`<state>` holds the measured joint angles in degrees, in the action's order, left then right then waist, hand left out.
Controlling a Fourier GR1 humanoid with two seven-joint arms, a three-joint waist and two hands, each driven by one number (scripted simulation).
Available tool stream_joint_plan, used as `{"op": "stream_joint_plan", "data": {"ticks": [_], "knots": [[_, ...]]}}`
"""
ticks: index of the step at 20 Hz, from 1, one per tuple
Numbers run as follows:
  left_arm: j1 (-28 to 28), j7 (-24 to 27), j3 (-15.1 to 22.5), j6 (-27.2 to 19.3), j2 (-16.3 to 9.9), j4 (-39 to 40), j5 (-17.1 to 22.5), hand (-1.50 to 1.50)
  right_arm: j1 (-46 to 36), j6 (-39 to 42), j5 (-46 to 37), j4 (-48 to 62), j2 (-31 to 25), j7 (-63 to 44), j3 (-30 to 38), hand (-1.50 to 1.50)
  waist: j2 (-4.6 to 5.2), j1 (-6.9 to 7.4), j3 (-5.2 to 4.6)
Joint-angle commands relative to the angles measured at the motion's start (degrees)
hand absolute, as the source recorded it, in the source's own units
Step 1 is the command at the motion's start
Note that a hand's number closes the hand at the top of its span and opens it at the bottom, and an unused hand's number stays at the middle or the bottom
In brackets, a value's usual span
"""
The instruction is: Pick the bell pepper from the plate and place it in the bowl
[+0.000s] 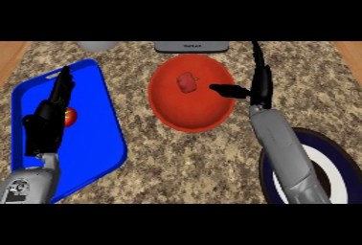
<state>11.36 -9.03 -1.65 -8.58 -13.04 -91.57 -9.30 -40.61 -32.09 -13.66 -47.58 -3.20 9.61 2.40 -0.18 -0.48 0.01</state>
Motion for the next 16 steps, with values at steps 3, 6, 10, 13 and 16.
{"op": "stream_joint_plan", "data": {"ticks": [3, 6, 10, 13, 16], "knots": [[0.8, -0.2, -1.1, 0.7, 0.0, 1.0, 0.4, 0.0, 14.2, 11.2, 4.5, -18.7, -3.6, -1.5, -2.5, -1.5, -0.19, -0.69, -0.03], [0.6, -2.2, -0.2, -0.7, 1.2, -0.2, -1.0, 0.0, 23.9, 13.0, 4.0, -28.9, -2.6, -2.2, -6.8, -1.5, -0.29, -0.89, -0.04], [0.4, -1.8, -1.6, 1.9, -0.7, -1.7, -0.4, 0.0, 31.7, 14.2, 3.7, -38.6, -3.6, -1.9, -8.4, -1.5, -0.03, -0.07, -0.02], [3.1, 0.8, -3.9, 3.6, -0.6, 2.8, 1.3, 0.0, 34.3, 12.5, 2.1, -42.2, -2.0, -2.7, -9.1, -1.5, 0.12, 0.18, -0.02], [1.7, -0.5, -4.5, 4.2, -0.3, 0.8, 1.2, 0.0, 34.8, 15.1, 3.8, -39.5, -2.3, 0.9, -7.2, -1.5, 0.16, 0.41, -0.01]]}}
